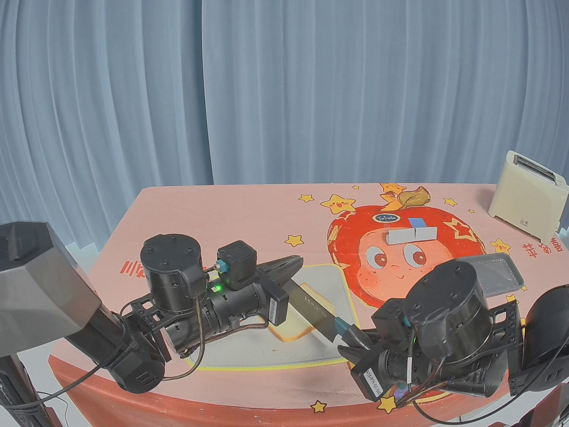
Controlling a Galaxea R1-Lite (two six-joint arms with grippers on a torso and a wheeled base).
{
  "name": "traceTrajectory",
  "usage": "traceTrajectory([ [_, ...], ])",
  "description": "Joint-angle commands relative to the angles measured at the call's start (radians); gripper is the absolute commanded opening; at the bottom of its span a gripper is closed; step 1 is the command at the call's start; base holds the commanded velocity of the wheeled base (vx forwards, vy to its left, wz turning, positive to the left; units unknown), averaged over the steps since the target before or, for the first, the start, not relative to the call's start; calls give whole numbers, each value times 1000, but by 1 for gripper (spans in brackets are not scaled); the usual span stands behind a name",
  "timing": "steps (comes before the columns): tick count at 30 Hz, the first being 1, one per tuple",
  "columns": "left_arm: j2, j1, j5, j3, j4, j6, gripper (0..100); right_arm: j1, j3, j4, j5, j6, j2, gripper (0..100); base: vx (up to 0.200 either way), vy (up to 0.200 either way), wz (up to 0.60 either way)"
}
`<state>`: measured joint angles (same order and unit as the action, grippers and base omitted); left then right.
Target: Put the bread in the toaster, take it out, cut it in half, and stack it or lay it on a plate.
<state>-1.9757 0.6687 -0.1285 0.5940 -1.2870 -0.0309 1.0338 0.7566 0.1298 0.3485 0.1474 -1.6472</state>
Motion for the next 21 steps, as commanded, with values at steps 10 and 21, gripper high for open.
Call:
traceTrajectory([
  [10, 2, -3, 0, 3, -2, 0, 0, 3, 0, 1, 3, 0, -23, 0, 0, 0, 0],
  [21, -41, -3, 0, 3, -2, 0, 0, 3, 0, 1, 3, 0, -22, 0, 0, 0, 0],
])
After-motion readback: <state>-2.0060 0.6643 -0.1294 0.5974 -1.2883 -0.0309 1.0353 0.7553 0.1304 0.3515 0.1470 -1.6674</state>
